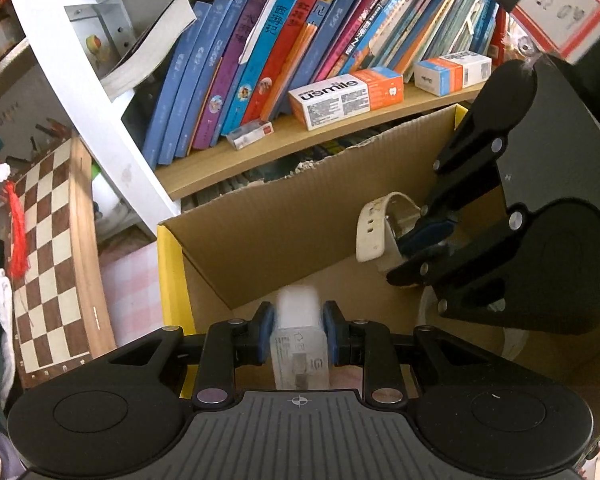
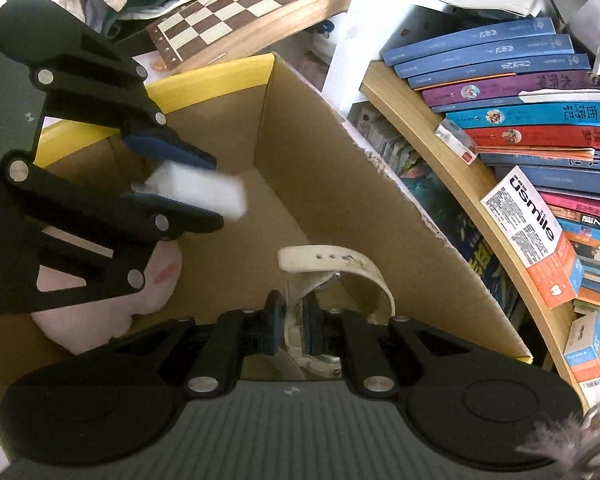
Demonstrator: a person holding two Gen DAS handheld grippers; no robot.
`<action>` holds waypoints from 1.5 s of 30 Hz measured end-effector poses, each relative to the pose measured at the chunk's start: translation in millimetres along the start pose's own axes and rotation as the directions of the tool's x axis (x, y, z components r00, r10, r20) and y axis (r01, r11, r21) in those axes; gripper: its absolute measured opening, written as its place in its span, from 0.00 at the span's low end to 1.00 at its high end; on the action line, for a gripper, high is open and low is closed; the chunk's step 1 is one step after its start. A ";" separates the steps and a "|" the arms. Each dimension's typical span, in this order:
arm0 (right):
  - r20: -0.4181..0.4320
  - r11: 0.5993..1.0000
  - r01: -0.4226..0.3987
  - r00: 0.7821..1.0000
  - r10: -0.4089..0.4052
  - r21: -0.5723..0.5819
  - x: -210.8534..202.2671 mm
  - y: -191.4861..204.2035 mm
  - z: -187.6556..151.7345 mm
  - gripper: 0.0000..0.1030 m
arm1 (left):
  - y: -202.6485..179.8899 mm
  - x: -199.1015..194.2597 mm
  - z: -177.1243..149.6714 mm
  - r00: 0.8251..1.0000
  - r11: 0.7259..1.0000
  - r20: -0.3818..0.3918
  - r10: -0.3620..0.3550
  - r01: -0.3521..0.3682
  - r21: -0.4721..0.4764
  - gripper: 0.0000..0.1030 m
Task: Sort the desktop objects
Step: 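Open the left tool to drop the charger while the right tool releases the watch, then withdraw both tools from the box back toward the table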
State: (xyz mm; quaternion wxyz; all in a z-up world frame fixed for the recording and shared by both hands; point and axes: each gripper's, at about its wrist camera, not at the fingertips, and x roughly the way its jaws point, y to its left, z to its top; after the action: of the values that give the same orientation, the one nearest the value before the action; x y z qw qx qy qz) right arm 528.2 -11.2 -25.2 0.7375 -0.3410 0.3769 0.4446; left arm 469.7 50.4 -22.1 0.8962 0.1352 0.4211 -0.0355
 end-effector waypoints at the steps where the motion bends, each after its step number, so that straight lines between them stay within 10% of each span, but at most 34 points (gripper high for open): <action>1: 0.003 1.000 -0.002 1.000 0.002 0.006 -0.2 -0.2 -0.1 0.16 | 0.7 -1.1 0.6 1.000 1.000 0.004 0.004 -0.003 -0.005 0.26; 4: 0.019 1.000 -0.004 1.000 0.003 0.020 -4.2 0.2 -0.9 0.35 | 1.7 -7.8 1.8 0.999 1.000 0.035 0.008 -0.007 -0.012 0.30; 7: 0.039 0.999 -0.010 0.999 0.009 0.030 -12.7 1.6 -1.4 0.36 | 0.2 -19.3 1.1 0.996 1.000 0.085 0.014 -0.014 0.000 0.47; 26: 0.213 0.986 0.089 0.970 -0.118 0.143 -106.0 21.3 -21.3 0.74 | -3.6 -99.7 -12.5 0.966 0.999 0.256 0.048 -0.040 -0.037 0.71; 45: 0.314 0.955 0.152 0.921 -0.230 0.254 -203.0 72.7 -91.3 0.80 | -30.7 -200.5 -69.3 0.926 0.998 0.376 0.048 -0.033 -0.047 0.92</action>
State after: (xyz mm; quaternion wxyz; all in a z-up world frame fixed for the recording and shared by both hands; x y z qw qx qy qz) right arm 373.7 -141.7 92.9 0.8652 -0.2091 0.2564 0.3767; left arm 283.8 29.7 82.4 0.9634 0.1165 0.2390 -0.0340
